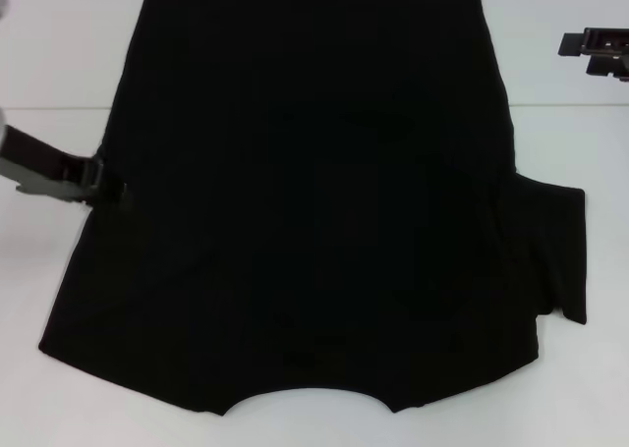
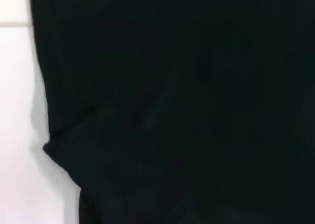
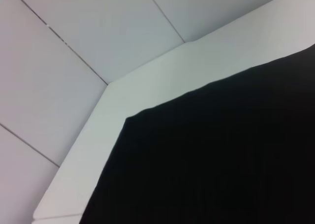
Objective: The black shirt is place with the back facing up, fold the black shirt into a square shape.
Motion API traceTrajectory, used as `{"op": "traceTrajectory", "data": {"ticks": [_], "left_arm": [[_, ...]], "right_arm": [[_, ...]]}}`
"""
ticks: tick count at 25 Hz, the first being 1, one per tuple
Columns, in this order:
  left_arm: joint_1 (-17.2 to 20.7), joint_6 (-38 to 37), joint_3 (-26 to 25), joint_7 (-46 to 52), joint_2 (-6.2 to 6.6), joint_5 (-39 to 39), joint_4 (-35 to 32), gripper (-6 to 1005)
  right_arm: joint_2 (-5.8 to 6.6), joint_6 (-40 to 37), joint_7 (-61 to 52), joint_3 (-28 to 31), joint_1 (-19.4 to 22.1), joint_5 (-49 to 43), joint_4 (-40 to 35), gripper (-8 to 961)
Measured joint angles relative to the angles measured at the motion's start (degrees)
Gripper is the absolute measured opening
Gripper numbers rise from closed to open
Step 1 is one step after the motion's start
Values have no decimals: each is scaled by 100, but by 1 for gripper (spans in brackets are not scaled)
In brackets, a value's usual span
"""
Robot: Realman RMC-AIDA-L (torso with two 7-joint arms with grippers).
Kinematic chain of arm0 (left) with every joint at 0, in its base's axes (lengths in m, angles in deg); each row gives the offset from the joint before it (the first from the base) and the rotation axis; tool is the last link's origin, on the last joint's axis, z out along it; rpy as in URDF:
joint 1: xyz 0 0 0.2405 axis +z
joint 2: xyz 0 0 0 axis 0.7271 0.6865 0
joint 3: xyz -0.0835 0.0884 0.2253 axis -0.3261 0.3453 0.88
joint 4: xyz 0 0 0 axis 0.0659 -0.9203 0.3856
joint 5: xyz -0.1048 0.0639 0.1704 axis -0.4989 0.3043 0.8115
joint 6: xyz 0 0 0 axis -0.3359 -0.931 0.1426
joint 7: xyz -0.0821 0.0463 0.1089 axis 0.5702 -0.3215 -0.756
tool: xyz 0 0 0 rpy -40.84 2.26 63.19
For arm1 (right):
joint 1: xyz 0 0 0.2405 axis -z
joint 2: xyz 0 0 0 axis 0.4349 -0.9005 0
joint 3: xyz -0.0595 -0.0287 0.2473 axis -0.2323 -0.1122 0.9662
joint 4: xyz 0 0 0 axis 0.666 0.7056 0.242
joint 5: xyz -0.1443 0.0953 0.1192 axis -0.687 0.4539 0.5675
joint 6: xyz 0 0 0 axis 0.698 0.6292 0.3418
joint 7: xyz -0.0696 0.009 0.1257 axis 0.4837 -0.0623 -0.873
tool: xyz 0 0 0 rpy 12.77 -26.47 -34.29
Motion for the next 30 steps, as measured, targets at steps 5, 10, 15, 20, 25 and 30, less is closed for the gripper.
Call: {"op": "traceTrajectory", "data": {"ticks": [5, 10, 15, 20, 25, 30], "left_arm": [[563, -310, -762, -1454, 65, -1780, 186, 430], [1016, -658, -975, -3725, -39, -3304, 1228, 542], [1145, -433, -943, -4283, -225, -3380, 1470, 690], [1120, -410, -977, -4109, -192, -3383, 1493, 827], [1068, -390, -992, -4066, -189, -3410, 1474, 843], [1039, -371, -992, -4081, -200, -3437, 1488, 791]], "right_arm": [[8, -227, 31, -40, -1, -319, -38, 704], [51, -615, -1, 27, -49, -1205, -54, 704], [90, -1100, -84, 122, 82, -1570, -61, 694], [117, -1520, -323, 146, 214, -2063, -55, 672], [68, -1655, -461, 104, 273, -2379, 58, 649], [-70, -1566, -479, 87, 265, -2677, 191, 627]]}}
